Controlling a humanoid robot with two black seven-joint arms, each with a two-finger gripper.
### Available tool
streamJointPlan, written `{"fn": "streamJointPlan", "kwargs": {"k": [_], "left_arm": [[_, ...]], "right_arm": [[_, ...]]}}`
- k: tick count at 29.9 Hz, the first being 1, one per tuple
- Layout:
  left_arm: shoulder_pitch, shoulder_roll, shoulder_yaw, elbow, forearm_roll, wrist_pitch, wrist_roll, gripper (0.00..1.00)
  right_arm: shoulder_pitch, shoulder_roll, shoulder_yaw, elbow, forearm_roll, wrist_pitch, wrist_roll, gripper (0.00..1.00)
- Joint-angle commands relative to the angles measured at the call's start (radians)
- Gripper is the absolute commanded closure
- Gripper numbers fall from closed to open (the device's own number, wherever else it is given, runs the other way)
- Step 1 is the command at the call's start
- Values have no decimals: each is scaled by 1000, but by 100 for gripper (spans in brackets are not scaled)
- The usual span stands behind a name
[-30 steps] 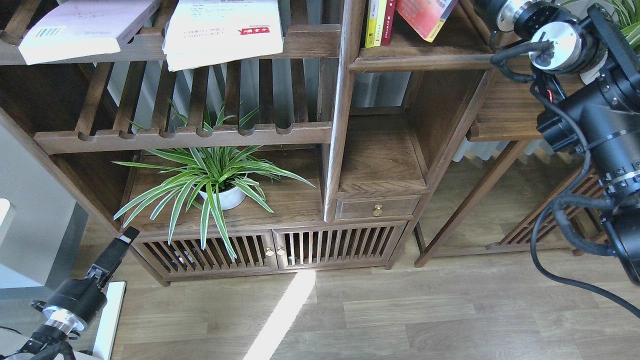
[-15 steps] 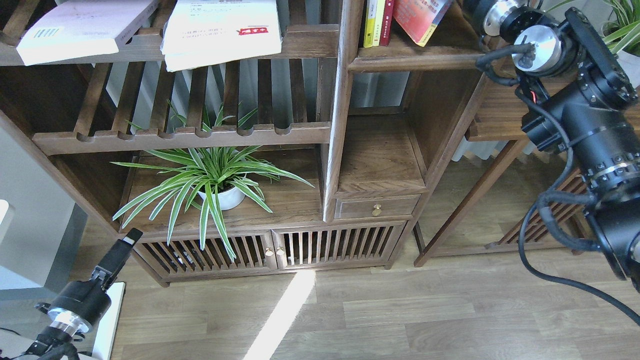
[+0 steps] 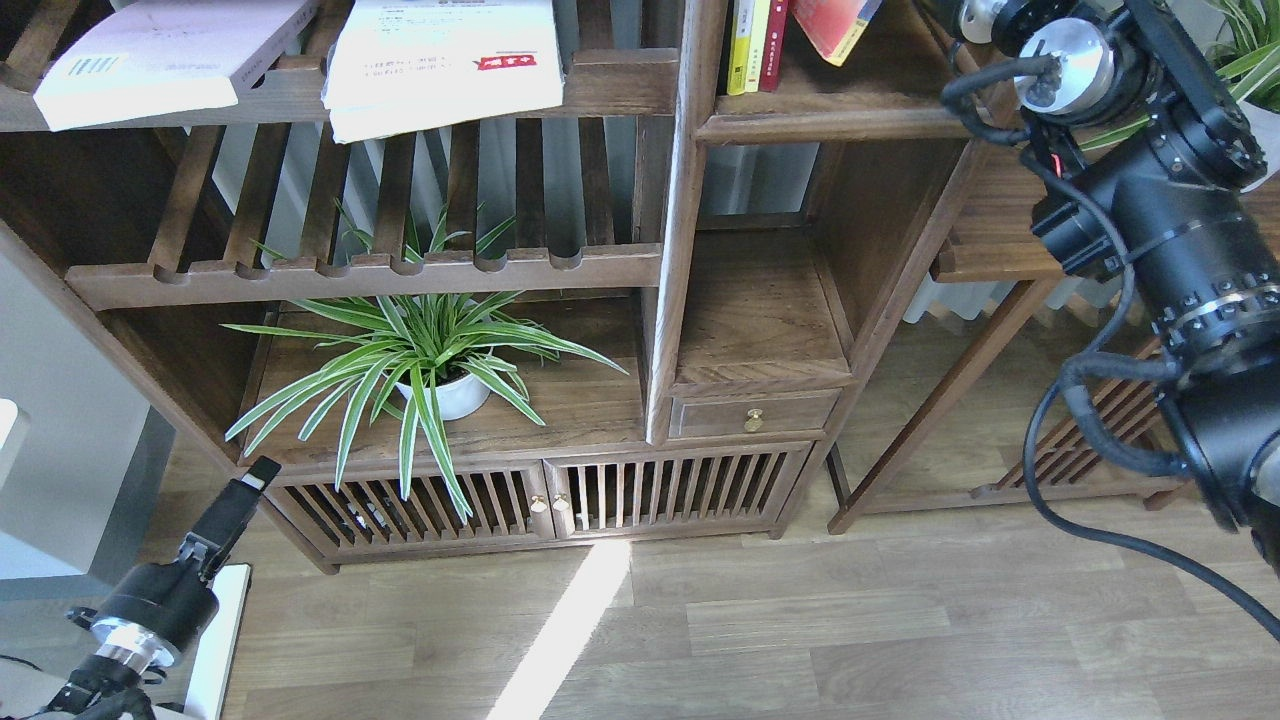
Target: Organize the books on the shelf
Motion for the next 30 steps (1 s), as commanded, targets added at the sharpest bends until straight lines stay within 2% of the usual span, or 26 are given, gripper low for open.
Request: {"fn": "streamJointPlan", "kwargs": {"k": [1,25,30], "left_arm": [[-1,-1,0,-1,0,0,3,2],[6,-6,0,3,0,0,1,2],[5,-8,0,4,0,0,-1,2]], "right_arm": [[-5,17,-4,-15,-1,0,15,90],[48,72,-18,-147,0,4,49,89],[53,92,-18,-162,0,4,49,84]]}}
